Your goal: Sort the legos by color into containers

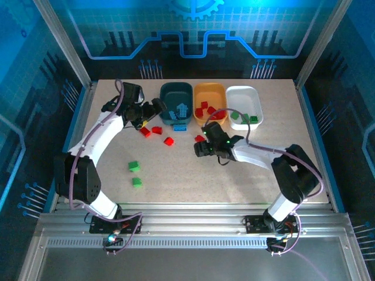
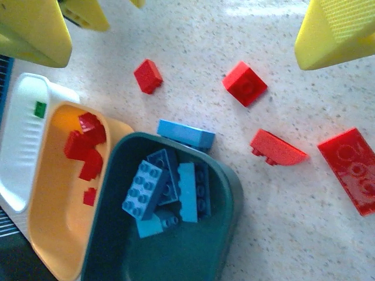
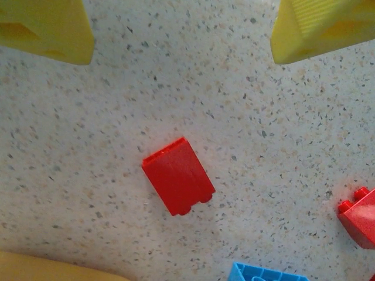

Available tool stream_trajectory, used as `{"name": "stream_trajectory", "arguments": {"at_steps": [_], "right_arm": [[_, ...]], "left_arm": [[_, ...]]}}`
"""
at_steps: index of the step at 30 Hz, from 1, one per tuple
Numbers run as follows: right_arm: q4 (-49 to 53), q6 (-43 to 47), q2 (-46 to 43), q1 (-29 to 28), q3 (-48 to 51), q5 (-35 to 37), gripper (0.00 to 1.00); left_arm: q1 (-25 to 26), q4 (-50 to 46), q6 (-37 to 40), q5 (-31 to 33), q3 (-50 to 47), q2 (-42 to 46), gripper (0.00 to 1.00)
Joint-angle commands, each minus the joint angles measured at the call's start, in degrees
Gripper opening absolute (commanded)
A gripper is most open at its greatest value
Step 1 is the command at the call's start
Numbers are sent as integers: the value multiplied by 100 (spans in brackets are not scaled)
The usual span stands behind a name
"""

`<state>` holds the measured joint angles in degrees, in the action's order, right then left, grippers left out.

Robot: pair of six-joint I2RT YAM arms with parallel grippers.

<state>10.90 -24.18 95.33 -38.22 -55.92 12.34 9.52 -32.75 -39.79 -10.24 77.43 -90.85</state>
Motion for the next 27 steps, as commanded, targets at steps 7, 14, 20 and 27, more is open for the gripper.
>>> {"name": "stream_trajectory", "arguments": {"at_steps": [7,14,20,27], "right_arm": [[1086,636,1172,-43,-1384,209,82],[1662,696,2125,230,-2348,663,79],[1711,927,2407,511,-2656,380,67],[1687,964,2598,625,-2893,-129,37]], "left_arm": [[-134,222,-306,-940,13,180,99],[-110,2264,-1797,-1917,-2108,1759,99],[-74,2827,-1968,-1786,-4191,3615,99],[-82,2039,-1741,-1410,-4776,4881,99]]}}
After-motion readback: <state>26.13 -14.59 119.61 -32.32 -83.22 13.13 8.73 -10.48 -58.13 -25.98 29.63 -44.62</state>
